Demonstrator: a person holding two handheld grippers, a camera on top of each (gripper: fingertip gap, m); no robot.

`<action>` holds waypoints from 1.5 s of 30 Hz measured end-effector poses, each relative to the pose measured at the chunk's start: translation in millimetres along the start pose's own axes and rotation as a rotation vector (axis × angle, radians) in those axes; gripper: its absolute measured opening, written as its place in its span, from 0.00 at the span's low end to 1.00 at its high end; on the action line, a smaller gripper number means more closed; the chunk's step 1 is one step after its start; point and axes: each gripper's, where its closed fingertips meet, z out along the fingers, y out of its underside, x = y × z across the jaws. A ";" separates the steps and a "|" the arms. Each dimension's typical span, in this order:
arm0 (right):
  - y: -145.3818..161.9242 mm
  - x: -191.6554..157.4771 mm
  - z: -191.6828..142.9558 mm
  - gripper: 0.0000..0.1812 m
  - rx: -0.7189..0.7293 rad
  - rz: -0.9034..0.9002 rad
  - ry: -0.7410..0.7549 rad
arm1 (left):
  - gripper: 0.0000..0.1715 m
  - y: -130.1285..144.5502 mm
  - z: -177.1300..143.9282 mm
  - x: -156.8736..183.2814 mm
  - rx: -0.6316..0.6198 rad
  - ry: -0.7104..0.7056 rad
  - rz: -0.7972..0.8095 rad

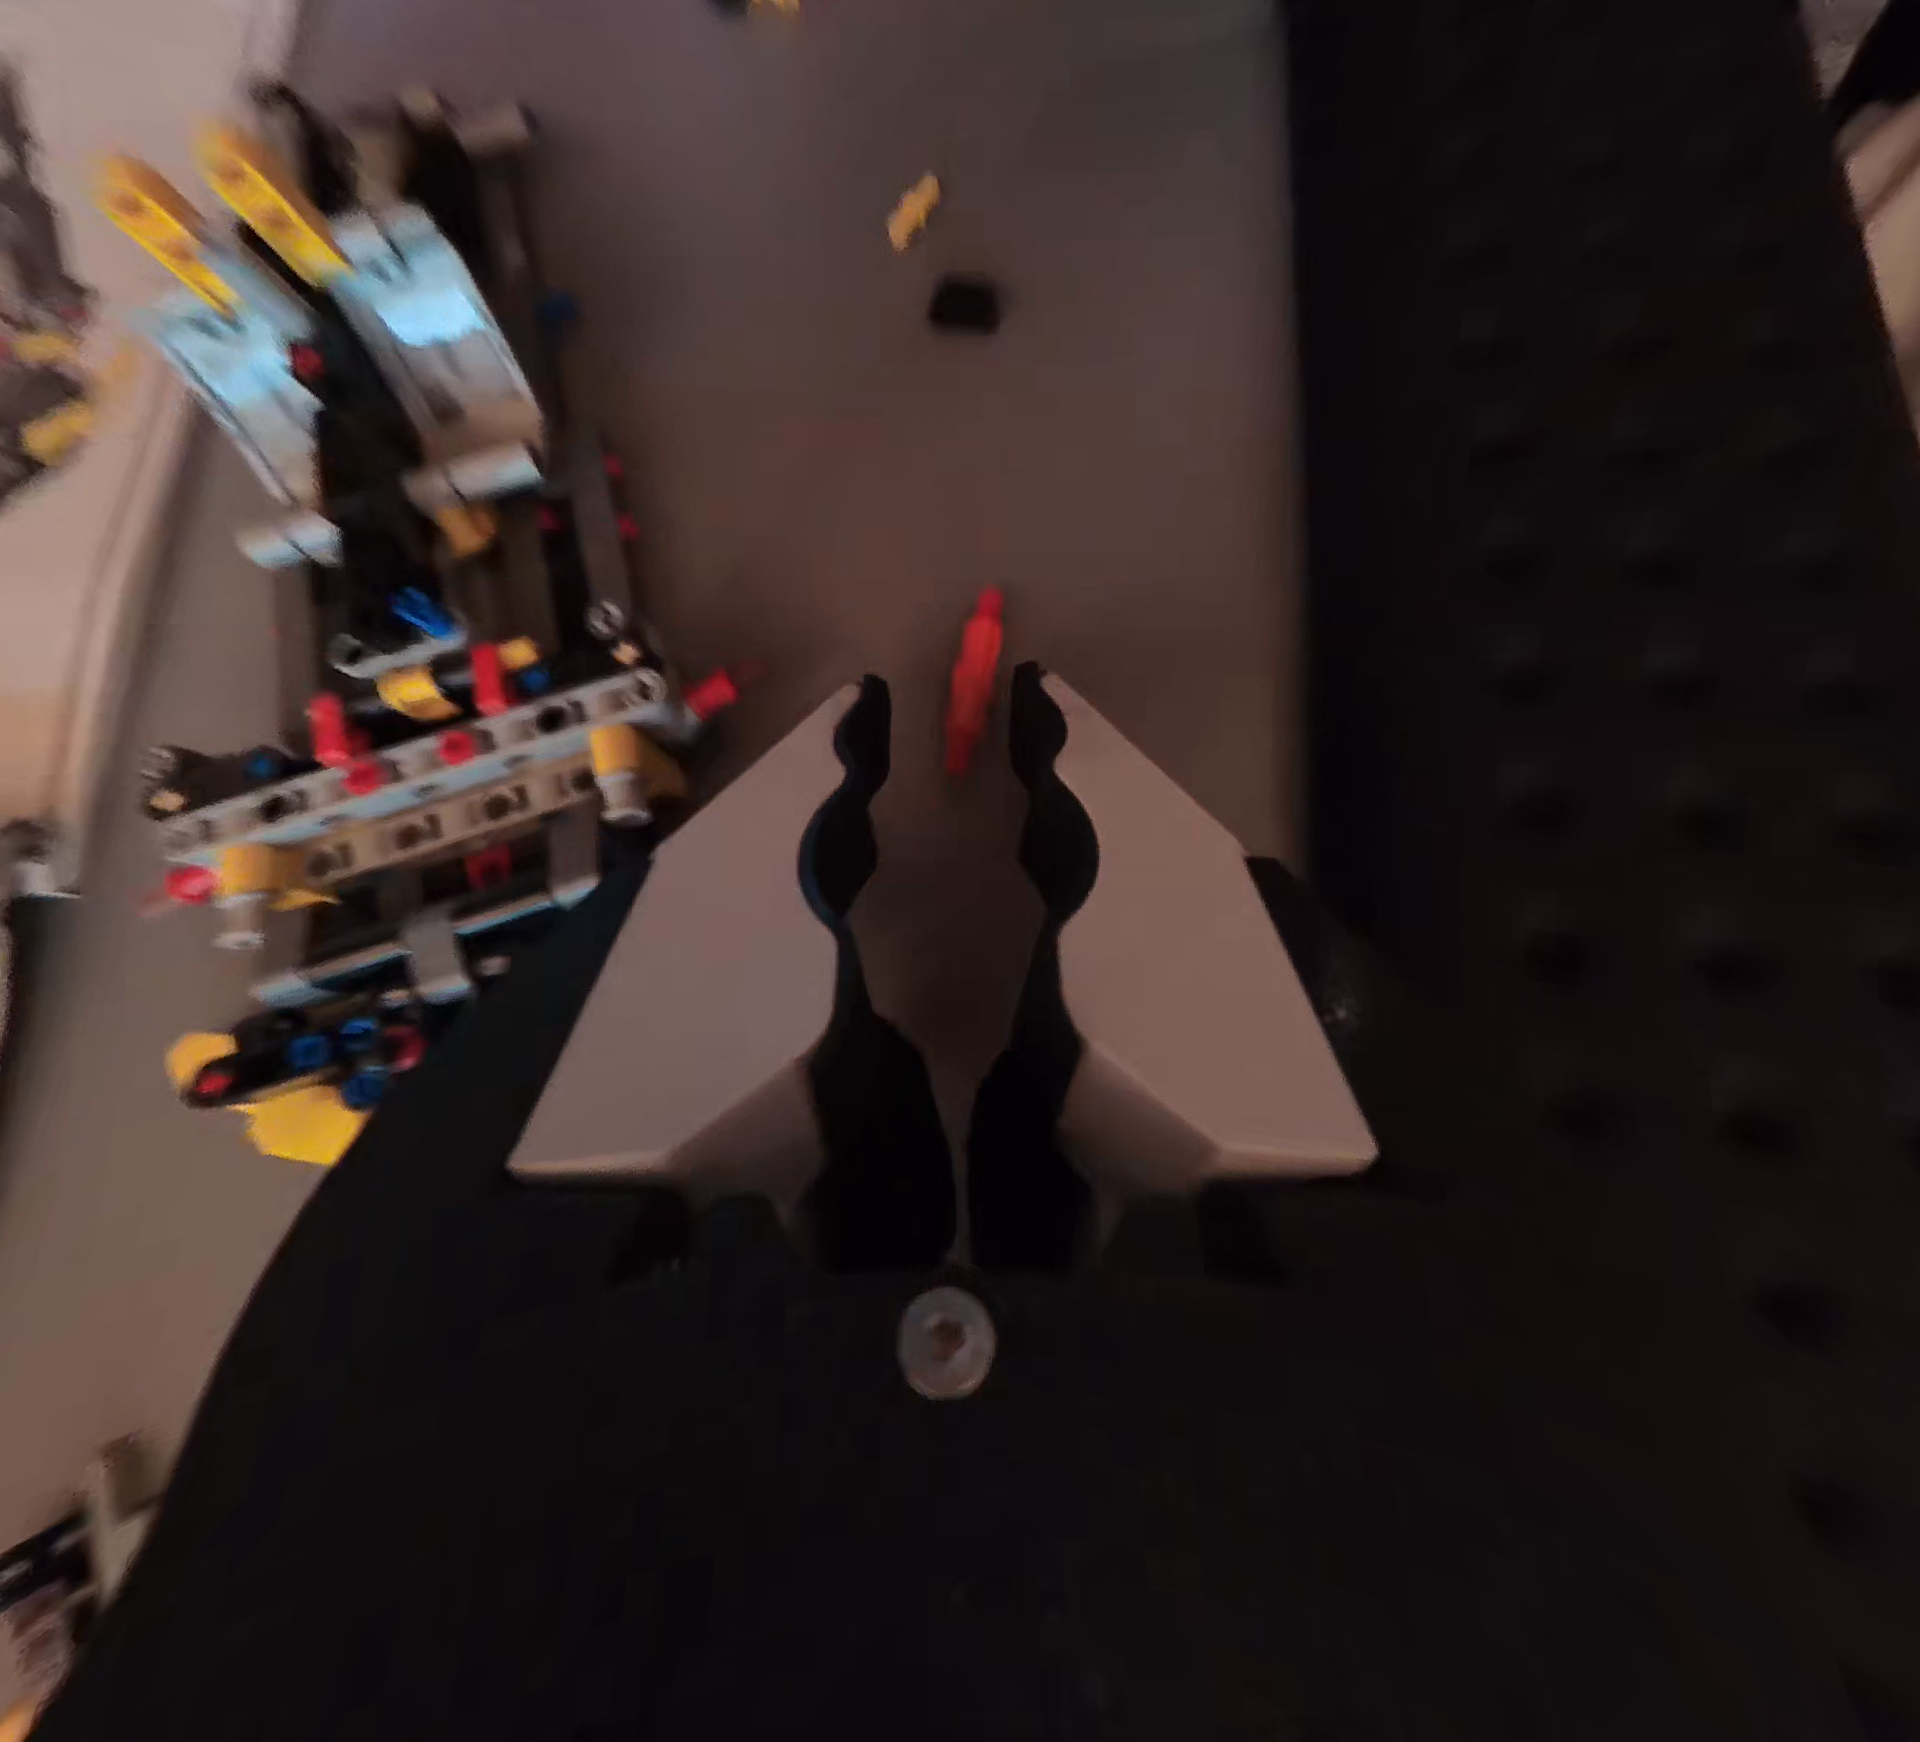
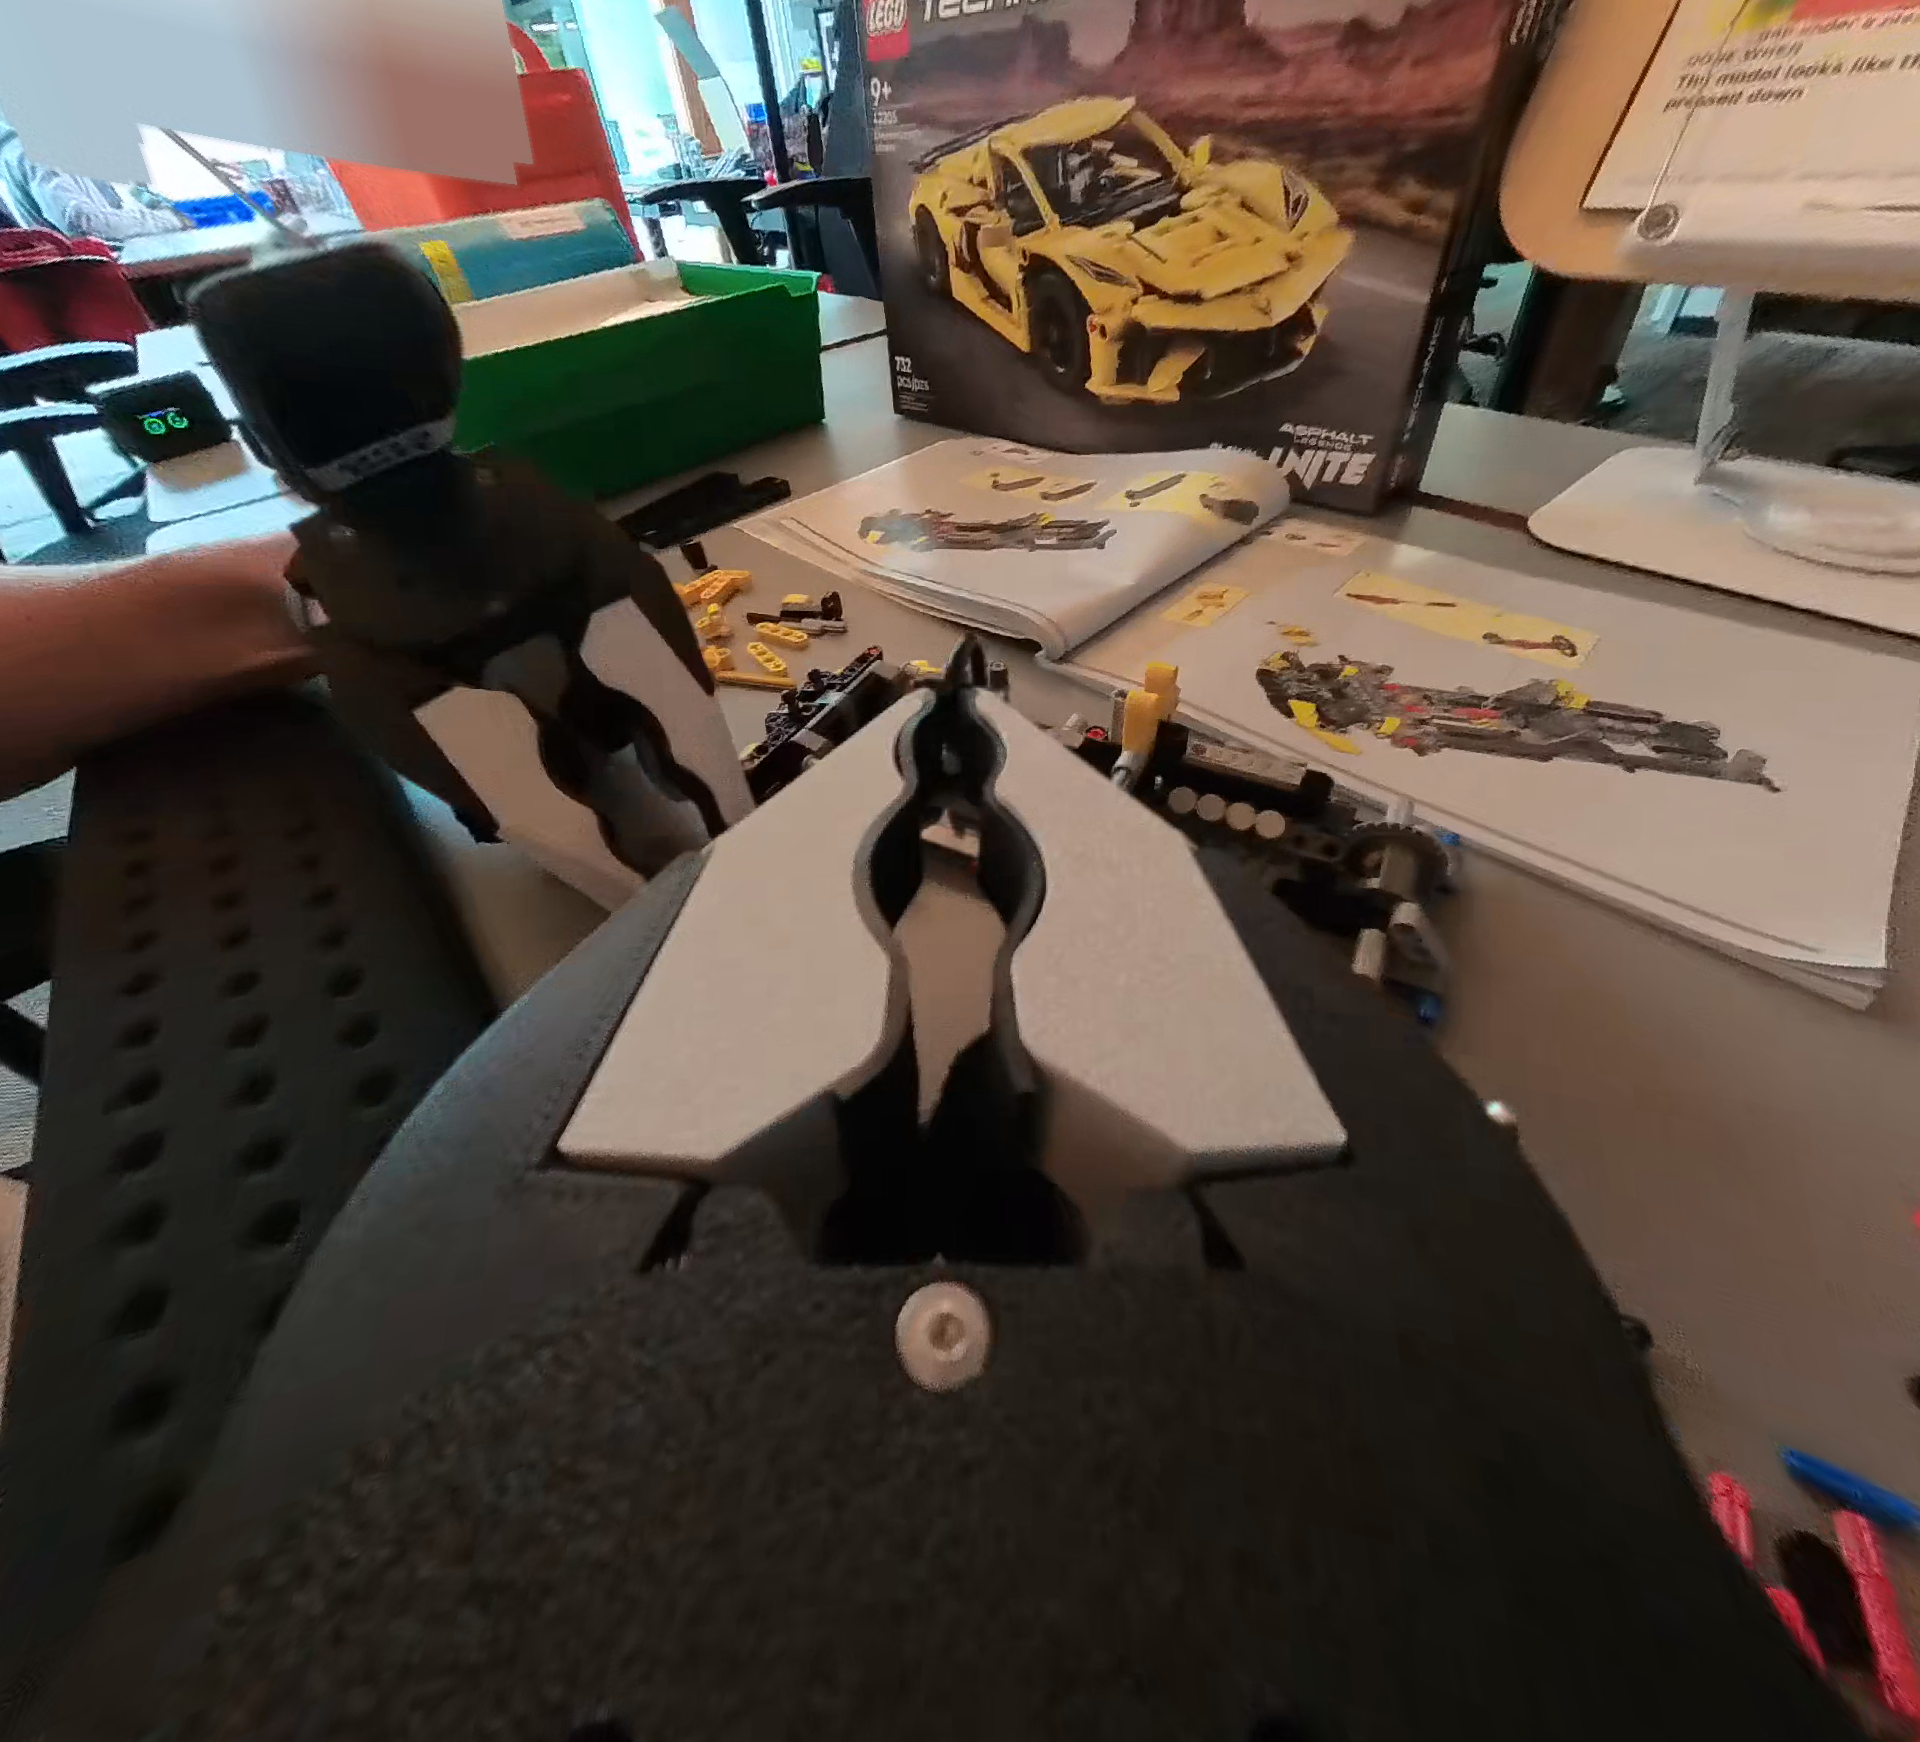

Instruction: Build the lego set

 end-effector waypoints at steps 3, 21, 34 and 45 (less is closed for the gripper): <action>1.6 -0.7 2.1 0.00 -0.005 0.011 -0.018 | 0.11 3.6 2.6 0.2 -0.025 0.005 -0.009; 18.9 -16.1 22.6 0.00 -0.139 -0.428 0.181 | 0.03 -52.6 -14.2 -28.3 0.236 -0.352 -0.052; 38.2 -14.6 29.6 0.01 -0.223 -0.264 0.083 | 0.03 -48.8 -16.0 -36.0 0.273 -0.282 -0.201; 41.9 -12.6 31.0 0.01 -0.253 -0.225 0.105 | 0.03 -47.5 -12.1 -36.9 0.255 -0.294 -0.206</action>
